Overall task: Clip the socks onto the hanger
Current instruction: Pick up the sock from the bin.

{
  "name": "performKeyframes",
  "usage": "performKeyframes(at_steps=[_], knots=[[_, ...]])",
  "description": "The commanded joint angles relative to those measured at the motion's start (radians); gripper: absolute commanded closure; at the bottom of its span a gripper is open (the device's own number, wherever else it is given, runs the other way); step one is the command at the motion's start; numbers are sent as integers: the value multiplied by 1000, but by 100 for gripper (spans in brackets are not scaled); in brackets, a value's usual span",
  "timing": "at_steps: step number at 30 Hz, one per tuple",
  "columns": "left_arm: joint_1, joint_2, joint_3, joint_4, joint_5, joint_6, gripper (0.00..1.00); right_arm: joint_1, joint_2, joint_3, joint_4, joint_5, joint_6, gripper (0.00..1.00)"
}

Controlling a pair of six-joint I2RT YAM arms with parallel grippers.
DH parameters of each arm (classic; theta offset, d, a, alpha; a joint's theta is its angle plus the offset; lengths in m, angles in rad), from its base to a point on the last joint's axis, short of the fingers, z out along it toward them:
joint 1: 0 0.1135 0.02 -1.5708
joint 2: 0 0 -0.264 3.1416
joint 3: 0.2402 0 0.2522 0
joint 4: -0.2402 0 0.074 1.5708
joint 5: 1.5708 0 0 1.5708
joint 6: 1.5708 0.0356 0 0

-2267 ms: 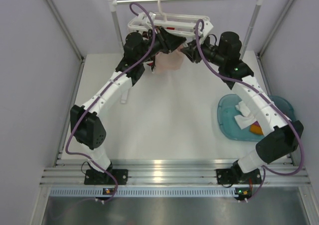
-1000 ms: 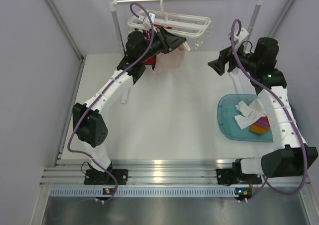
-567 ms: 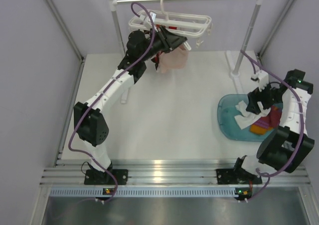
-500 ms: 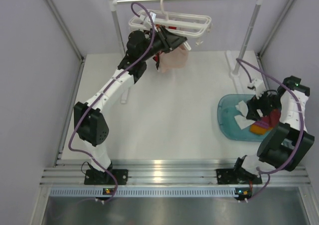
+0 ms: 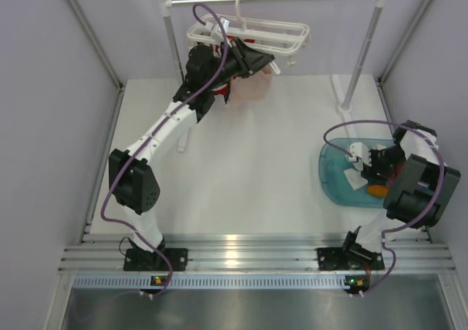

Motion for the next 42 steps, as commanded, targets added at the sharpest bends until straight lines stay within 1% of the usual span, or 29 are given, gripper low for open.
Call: performKeyframes(at_steps=[1,5,9,16,23,28,29,32,36,42], knots=[[2,3,35,42,17,15,100,38,33,24,72,23,-145,39],[4,8,35,42,16,17,100,67,71,27,100,25,-119,40],[4,11,40,41,13,17,100,93,68,-7,120,35,-127,42],[5,17,44,38,16,15,100,93,5,-96,163,19,-197,41],[8,18,41,32,22,14,100,90,-71,-122,164,-23,-234,41],[10,20,35,28,24,9,100,63,-117,-108,111,-37,-329,41],[10,18,35,31,24,8,100,61,-136,-111,80,-35,-348,42],[10,21,37,35,22,4,100,63,-168,-145,60,-25,-432,44],[11,18,34,33,27,3,100,82,-157,-196,97,29,-510,47],[11,15,23,32,25,8,100,95,-99,-205,153,72,-540,49]])
